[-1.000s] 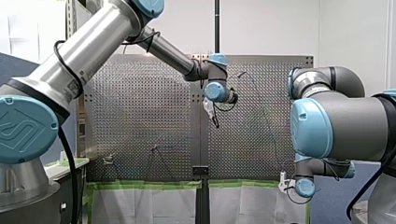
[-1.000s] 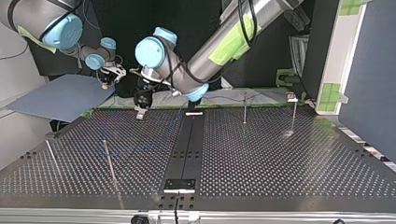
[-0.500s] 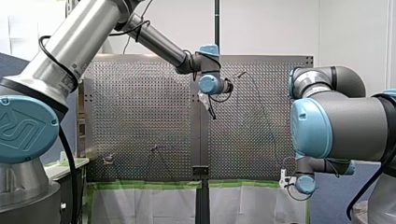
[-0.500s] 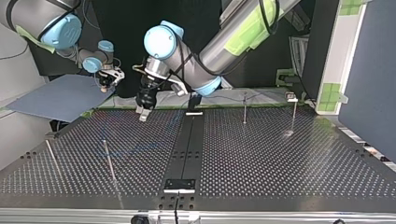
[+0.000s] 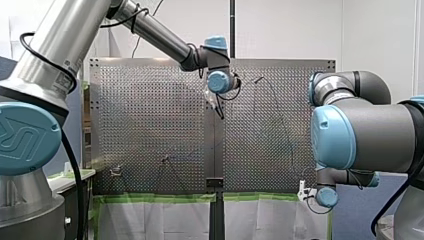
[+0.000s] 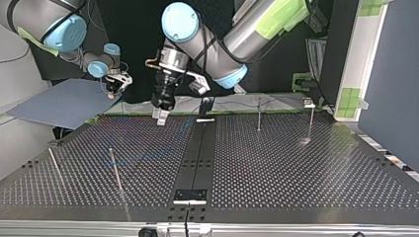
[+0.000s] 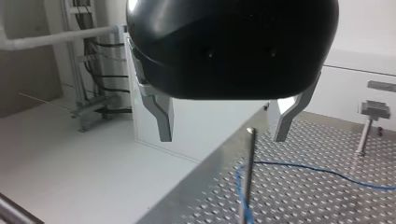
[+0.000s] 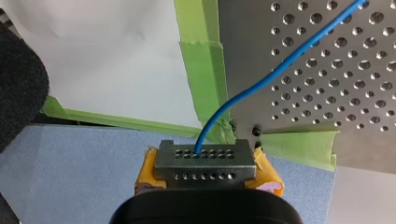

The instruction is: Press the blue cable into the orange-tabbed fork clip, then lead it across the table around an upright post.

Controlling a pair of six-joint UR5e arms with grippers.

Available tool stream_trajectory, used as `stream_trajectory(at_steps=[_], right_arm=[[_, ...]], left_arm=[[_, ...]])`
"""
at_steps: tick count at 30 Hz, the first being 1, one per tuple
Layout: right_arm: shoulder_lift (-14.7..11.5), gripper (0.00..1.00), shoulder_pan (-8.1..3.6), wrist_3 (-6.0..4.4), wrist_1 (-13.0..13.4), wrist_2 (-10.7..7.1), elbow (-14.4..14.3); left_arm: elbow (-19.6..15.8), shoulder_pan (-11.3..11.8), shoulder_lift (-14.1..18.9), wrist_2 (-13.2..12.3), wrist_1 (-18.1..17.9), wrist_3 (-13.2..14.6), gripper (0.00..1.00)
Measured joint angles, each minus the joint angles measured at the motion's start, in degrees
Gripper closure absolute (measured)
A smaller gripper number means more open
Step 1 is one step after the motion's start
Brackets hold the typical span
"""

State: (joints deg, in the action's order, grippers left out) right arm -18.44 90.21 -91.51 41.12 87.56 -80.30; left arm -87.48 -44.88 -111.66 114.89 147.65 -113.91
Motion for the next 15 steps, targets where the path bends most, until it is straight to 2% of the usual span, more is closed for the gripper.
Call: stream_trajectory(at_steps=[8, 15], right_arm=[[0.0, 1.0, 0.27, 0.14, 0.0, -0.39, 0.0], [0.0, 1.0, 0.5, 0.23, 0.0, -0.45, 0.0]], left_arm=[[-3.7, -0.5, 3.7, 0.6, -3.7, -0.7, 0.0], [-7.0, -0.2, 7.0, 0.5, -7.0, -3.4, 0.0]])
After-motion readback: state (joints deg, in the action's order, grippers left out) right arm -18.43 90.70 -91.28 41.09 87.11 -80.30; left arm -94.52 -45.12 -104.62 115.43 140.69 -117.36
